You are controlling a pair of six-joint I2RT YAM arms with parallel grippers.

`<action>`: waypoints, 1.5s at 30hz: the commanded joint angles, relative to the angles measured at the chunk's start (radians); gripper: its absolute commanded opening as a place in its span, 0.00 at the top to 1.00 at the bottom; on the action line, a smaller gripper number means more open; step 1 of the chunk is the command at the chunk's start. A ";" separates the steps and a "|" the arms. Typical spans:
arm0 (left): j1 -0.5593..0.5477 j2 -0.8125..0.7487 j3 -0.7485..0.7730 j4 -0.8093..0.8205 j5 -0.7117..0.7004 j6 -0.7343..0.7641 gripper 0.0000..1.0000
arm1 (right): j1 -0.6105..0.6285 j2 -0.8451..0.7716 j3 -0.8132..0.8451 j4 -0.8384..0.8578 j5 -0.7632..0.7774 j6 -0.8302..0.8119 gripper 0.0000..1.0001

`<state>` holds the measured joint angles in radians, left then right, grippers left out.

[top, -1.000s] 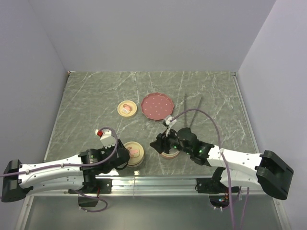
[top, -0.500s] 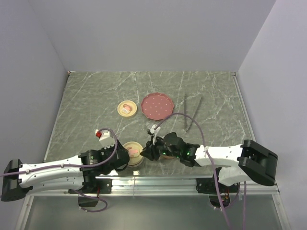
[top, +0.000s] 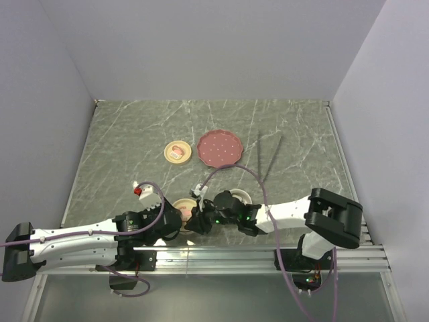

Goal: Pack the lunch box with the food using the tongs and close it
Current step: Move the lunch box

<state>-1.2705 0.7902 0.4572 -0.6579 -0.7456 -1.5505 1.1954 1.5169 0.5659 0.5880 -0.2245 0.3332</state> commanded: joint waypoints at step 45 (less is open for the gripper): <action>-0.007 0.125 -0.118 0.237 -0.069 -0.036 0.70 | 0.037 0.296 0.088 -0.020 0.088 0.122 0.71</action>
<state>-1.2629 0.8352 0.3500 -0.4320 -0.8867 -1.6432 1.2430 1.7245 0.6479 0.7853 -0.1642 0.4557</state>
